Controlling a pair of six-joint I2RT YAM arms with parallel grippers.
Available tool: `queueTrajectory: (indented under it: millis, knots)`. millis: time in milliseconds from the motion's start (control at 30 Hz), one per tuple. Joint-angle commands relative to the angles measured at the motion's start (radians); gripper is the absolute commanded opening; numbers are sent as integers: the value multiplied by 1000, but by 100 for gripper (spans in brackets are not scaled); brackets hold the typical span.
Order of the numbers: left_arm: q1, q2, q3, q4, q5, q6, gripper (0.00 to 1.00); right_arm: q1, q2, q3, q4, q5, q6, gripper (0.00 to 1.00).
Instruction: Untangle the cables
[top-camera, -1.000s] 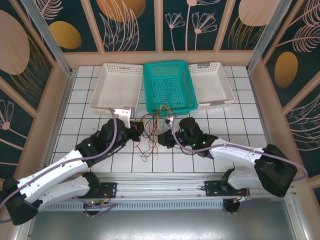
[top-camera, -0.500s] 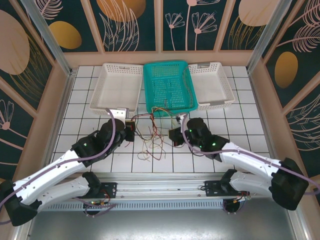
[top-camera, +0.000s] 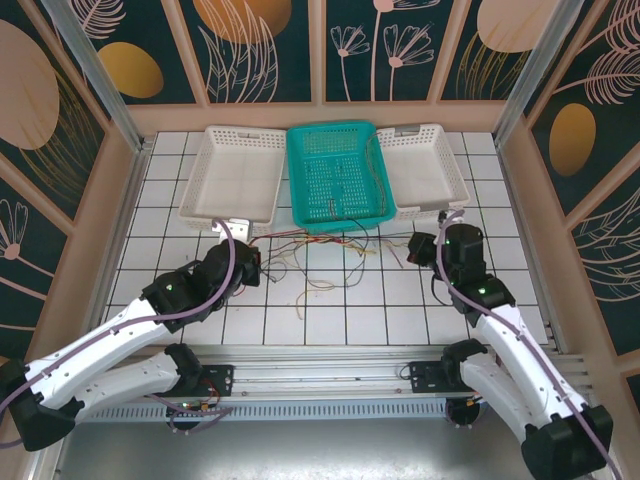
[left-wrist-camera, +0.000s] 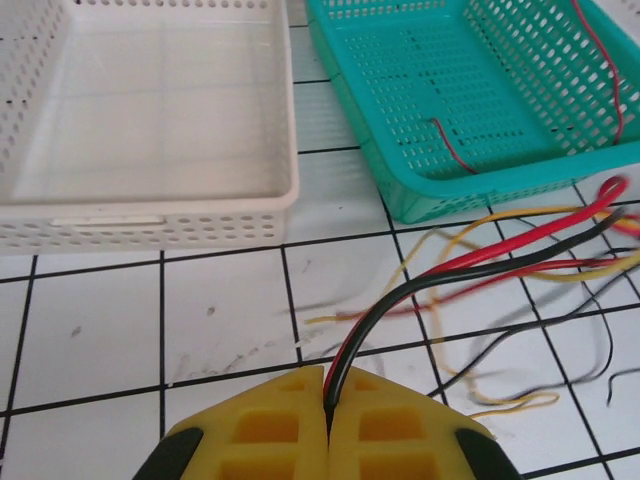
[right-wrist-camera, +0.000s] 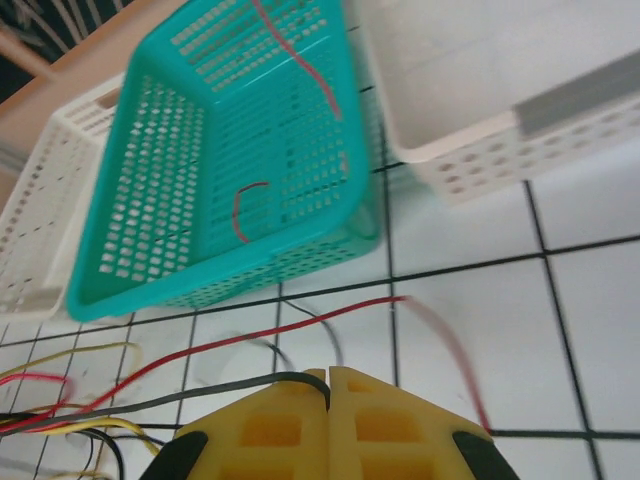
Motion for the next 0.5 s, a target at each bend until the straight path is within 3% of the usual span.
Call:
queueTrajectory:
  millis: [0,133,267,467]
  knots:
    - [6,11,28,-57,-78,15,0,-73,-49,57,-111,42,20,0]
    - [6,26,36,-85,-96,17,0,-146,-110,93,-160,46,25,0]
    - [7,19,48,-99,-112,22,0,-201,-189,145,-218,130,35,0]
    - [7,24,57,-110,-133,23,0,-232,-214,258,-299,189,29,0]
